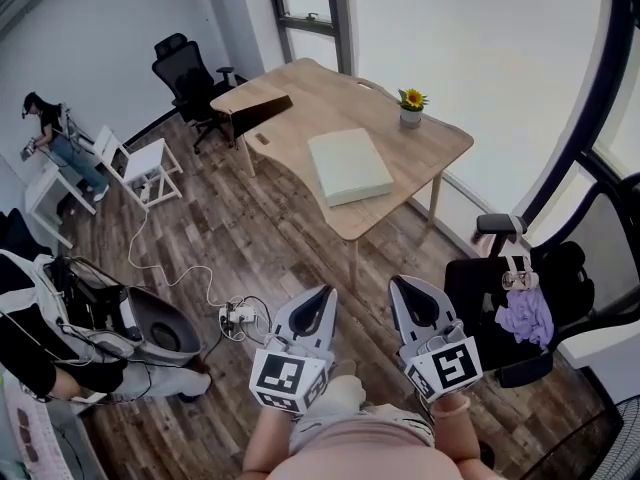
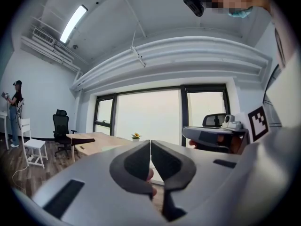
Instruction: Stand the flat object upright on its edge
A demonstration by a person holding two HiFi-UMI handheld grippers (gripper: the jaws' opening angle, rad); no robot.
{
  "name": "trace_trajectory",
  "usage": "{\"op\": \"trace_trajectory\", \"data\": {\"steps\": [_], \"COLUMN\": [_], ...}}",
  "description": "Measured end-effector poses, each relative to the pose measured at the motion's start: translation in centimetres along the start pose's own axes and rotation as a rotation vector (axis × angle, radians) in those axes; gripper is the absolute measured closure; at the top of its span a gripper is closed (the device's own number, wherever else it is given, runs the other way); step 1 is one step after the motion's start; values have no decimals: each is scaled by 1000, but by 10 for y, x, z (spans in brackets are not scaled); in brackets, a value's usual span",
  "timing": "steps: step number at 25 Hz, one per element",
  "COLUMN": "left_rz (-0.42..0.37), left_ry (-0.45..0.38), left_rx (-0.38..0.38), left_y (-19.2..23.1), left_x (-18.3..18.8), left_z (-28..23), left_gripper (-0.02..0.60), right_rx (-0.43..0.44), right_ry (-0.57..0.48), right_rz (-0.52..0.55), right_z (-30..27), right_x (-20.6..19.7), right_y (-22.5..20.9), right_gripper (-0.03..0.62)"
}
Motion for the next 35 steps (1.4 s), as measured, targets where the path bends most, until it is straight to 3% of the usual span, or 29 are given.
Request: {"op": "trace_trajectory", "data": {"steps": [11,15,26,35], "left_rz": [51,71,97,121], "left_ry": [-18,5,59,113], "left_rx": [-35,-81,-131,-170], "left_y": [58,82,147,169], "left_x": [10,14,20,13], "left_z": [-45,-65,-106,-134], "left_gripper": [567,472,413,391], "right_rx": [-33,-40,-76,-109], "right_ry": [63,79,130,169], "right_rz": [21,12,1,-9], "right_z": [-61,-88,-155,-175], "right_x": [-7,-9,-13,-21], "right_y": [-25,-31,-46,-59], "right_gripper": [526,500,445,414]}}
Point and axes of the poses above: the fingertips, and each gripper's own axes: z backward along the fingers, y to its left, x out of its top, the point moved 9 cm from there along z, backward along the fingers, and after that the axes turned 1 degree about -y, right-handed, at the moved point
